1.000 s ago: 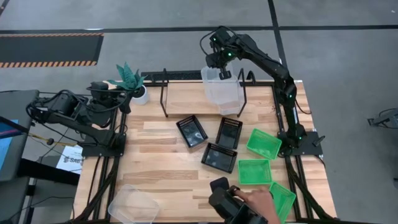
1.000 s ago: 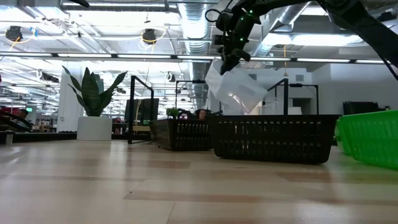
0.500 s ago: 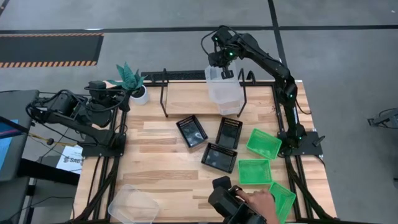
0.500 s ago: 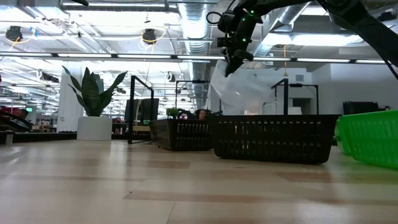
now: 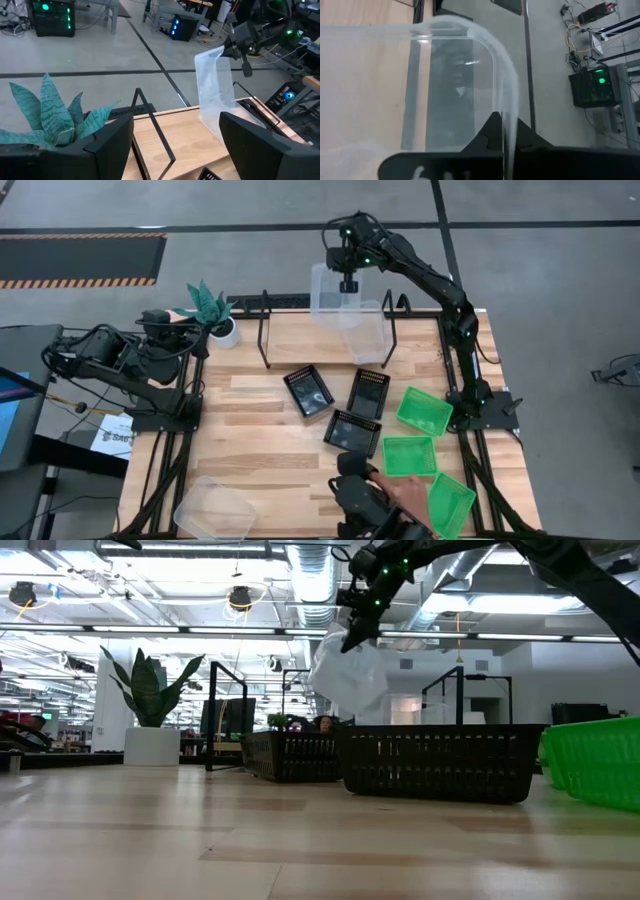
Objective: Stack baskets on shelf by color
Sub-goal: Stack the right transparent bin on top of the transparent bin on the shelf
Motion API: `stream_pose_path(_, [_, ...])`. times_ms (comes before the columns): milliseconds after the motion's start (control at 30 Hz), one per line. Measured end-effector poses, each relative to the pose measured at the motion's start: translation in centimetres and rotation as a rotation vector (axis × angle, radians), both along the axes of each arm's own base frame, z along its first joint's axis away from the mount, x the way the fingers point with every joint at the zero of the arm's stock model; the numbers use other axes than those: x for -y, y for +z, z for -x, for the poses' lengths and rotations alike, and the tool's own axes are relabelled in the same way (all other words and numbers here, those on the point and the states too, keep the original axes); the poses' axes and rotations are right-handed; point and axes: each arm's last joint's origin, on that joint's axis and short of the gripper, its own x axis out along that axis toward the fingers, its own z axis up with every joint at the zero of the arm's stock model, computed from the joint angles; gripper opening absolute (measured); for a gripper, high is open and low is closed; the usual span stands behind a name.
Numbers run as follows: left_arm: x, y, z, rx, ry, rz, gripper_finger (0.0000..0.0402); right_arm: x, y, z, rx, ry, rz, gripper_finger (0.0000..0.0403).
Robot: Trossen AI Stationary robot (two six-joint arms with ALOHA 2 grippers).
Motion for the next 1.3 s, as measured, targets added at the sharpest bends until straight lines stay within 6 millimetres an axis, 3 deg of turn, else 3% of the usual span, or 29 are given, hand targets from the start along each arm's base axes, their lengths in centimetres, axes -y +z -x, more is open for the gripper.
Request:
stream_pose_path(400, [0.0,0.0,0.0,0.009,0.005,0.002,0.0283,-1.1,2.8,1.6,0.065,-0.006,0.010,0.0005])
stream_pose_path(567, [0.0,0.0,0.0,0.012,0.015,-0.007,0.0283,-1.4,4.2,3.6,0.050,-0.019,0.004,0.0003])
stream_pose_path(767, [0.0,0.0,0.0,0.017,0.019,-0.007,0.0283,-1.2,2.8,5.7,-0.063,-0.028,-0.181,0.0003])
stream_pose_path(933, [-0.1,0.1,0.0,0.032,0.034,-0.011,0.0283,-1.6,1.8,6.4,-0.163,-0.022,-0.268,0.0003])
stream_pose_path(1300, [-0.1,0.1,0.1,0.055,0.051,-0.010,0.0283,-2.5,0.7,5.7,-0.263,0.096,-0.255,0.0003])
